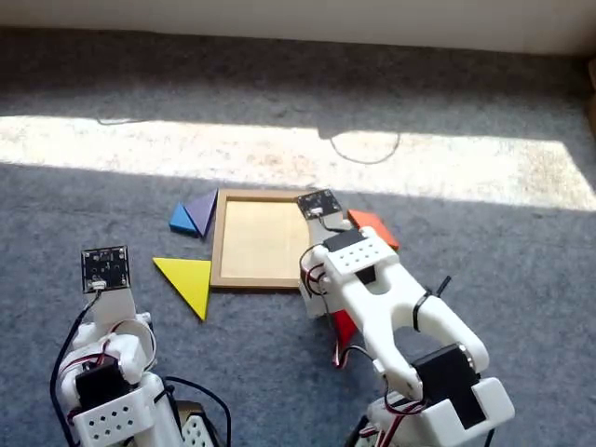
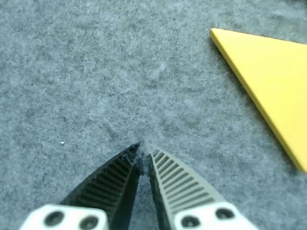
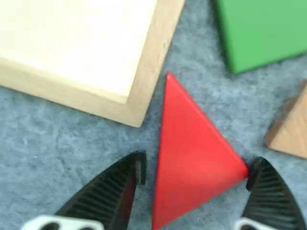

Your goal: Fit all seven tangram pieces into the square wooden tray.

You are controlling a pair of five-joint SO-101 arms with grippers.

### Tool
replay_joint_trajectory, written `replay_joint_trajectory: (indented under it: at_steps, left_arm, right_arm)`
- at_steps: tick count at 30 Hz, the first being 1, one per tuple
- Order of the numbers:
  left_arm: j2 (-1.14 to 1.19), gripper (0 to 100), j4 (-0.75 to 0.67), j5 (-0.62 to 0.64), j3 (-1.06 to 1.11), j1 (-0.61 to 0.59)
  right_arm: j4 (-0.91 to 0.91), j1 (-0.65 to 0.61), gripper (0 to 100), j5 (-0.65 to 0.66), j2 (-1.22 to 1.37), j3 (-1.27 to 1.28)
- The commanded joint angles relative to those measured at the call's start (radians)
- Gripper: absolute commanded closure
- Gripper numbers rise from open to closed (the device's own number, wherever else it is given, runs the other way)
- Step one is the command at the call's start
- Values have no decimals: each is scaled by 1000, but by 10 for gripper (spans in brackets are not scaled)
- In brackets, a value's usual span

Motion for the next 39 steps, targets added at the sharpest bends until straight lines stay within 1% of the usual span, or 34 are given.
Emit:
replay_joint_trajectory:
  at_steps: [1,6,11,16,20,22,25,27,33,39]
  left_arm:
    - [-31,994,8,2,21,-10]
    - [-31,994,8,2,21,-10]
    - [-31,994,8,2,21,-10]
    - [-31,994,8,2,21,-10]
    - [-31,994,8,2,21,-10]
    - [-31,994,8,2,21,-10]
    - [-31,994,8,2,21,-10]
    - [-31,994,8,2,21,-10]
    - [-31,994,8,2,21,-10]
    - [-31,994,8,2,21,-10]
  right_arm:
    - [-51,-13,674,6,-8,24]
    - [-51,-12,677,6,-8,33]
    - [-56,-10,762,9,-8,33]
    - [-56,-7,784,11,-12,35]
    - [-50,45,816,12,-21,25]
    - [-47,64,820,40,-22,25]
    - [18,68,820,80,-48,25]
    - [50,65,820,81,-99,25]
    - [64,64,820,80,-237,31]
    - [64,64,820,80,-254,27]
